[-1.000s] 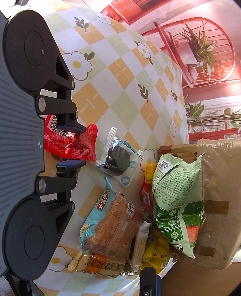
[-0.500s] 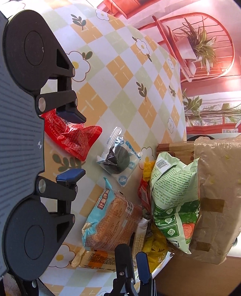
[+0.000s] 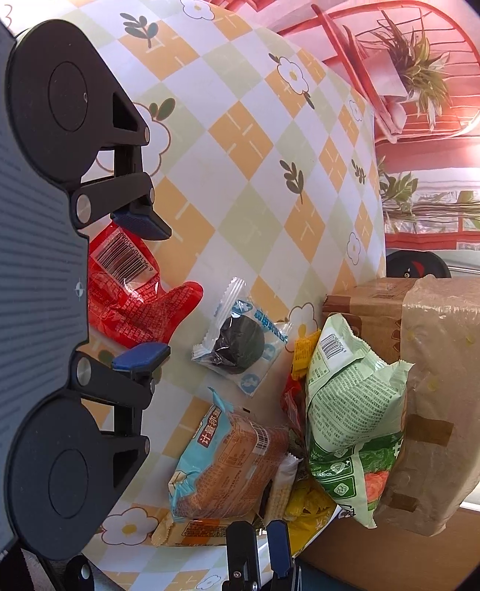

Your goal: Organize snacks

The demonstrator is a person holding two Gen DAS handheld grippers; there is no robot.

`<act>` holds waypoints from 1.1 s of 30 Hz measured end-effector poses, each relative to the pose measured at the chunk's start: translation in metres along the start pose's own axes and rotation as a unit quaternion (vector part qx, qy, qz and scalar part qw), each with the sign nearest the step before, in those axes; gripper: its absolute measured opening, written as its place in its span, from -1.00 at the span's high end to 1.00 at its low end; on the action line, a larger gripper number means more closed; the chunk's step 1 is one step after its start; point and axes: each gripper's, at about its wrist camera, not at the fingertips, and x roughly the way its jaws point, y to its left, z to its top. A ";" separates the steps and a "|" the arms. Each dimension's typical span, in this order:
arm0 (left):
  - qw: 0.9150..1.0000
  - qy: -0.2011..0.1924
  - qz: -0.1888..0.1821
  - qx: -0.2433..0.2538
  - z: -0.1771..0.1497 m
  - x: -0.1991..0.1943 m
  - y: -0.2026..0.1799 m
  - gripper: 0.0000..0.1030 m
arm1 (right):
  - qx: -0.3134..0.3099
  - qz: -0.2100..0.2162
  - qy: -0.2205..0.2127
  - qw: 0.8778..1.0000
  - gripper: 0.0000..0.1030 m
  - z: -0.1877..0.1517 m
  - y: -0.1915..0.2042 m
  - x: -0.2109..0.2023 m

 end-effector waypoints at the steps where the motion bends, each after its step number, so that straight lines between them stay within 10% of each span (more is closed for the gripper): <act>1: 1.000 0.001 0.002 -0.001 -0.001 0.002 0.000 -0.34 | 0.001 0.000 0.000 1.000 -0.62 0.001 0.000 0.001; 30: 0.996 -0.005 0.082 -0.028 -0.006 0.007 -0.011 -0.56 | 0.006 0.012 -0.007 1.000 -0.62 -0.003 0.000 0.002; 33: 0.998 -0.006 0.053 -0.024 -0.006 0.002 -0.013 0.01 | 0.009 0.008 -0.008 1.000 -0.62 -0.005 -0.002 -0.001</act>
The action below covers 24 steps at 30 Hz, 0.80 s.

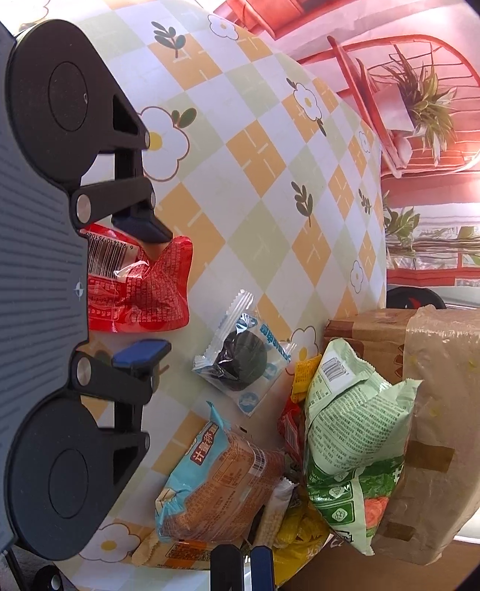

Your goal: Organize snacks

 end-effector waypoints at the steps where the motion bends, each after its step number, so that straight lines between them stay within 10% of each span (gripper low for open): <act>1: 1.000 0.002 0.006 0.011 -0.001 -0.001 -0.004 0.02 | 0.001 -0.002 -0.001 1.000 -0.62 -0.001 -0.001 -0.001; 24: 0.994 -0.083 0.013 -0.064 0.016 -0.047 -0.001 0.08 | -0.113 0.026 0.053 0.992 -0.47 0.014 0.026 0.036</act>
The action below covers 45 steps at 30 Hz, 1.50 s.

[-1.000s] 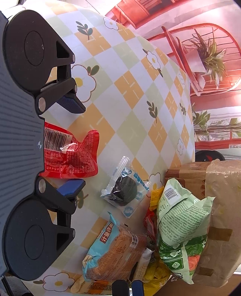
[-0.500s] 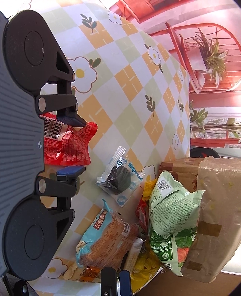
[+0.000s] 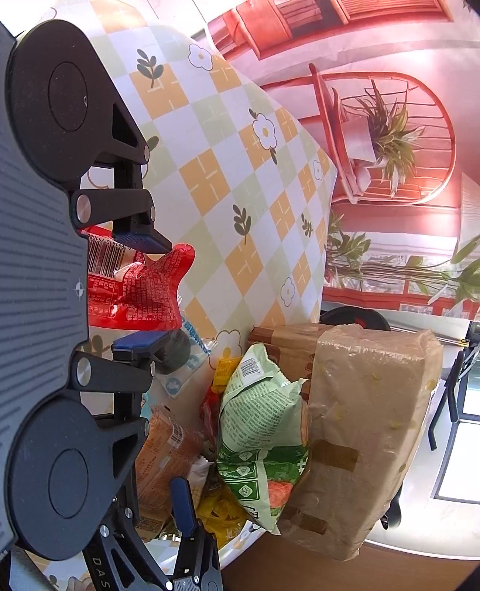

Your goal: Organize snacks

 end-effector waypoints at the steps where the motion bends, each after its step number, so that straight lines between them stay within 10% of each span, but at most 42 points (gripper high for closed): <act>1: 1.000 -0.002 0.001 0.000 0.001 -0.001 -0.001 0.08 | -0.008 -0.005 0.005 1.000 -0.47 0.002 0.001 0.005; 17: 1.000 -0.013 -0.003 0.004 0.001 -0.005 -0.002 0.08 | -0.030 -0.029 0.041 0.998 -0.41 0.003 0.004 0.037; 27: 1.000 -0.020 0.011 -0.006 0.001 -0.017 0.002 0.08 | -0.035 0.073 0.036 0.996 -0.38 0.003 0.014 0.016; 37: 0.998 -0.062 0.020 0.010 0.023 -0.043 0.006 0.08 | -0.053 0.129 -0.050 0.989 -0.37 0.032 0.030 -0.025; 45: 0.996 -0.089 0.019 0.013 0.043 -0.051 0.000 0.08 | -0.032 0.092 -0.082 0.992 -0.37 0.044 0.012 -0.045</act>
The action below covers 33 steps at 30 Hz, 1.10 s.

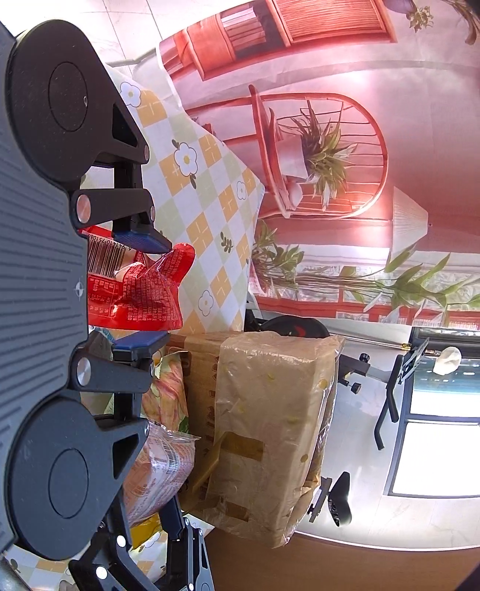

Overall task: Organize snacks
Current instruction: 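Carry the red packet and biscuit packet over the cardboard box with both grippers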

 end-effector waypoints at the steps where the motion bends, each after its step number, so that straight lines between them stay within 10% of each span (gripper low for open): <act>1: 1.000 -0.002 0.000 0.003 0.002 0.000 -0.002 0.08 | 0.007 -0.003 -0.013 1.000 -0.37 0.002 -0.003 -0.008; 17: 0.993 -0.094 -0.060 0.047 0.106 0.011 -0.054 0.07 | -0.006 -0.165 -0.127 0.978 -0.38 0.077 -0.061 -0.089; 30: 0.992 -0.042 -0.089 0.074 0.201 0.135 -0.130 0.00 | 0.075 -0.285 -0.107 0.950 -0.38 0.111 -0.165 -0.053; 33: 0.994 -0.029 -0.070 0.076 0.201 0.149 -0.133 -0.42 | 0.091 -0.280 -0.094 0.951 -0.43 0.108 -0.175 -0.046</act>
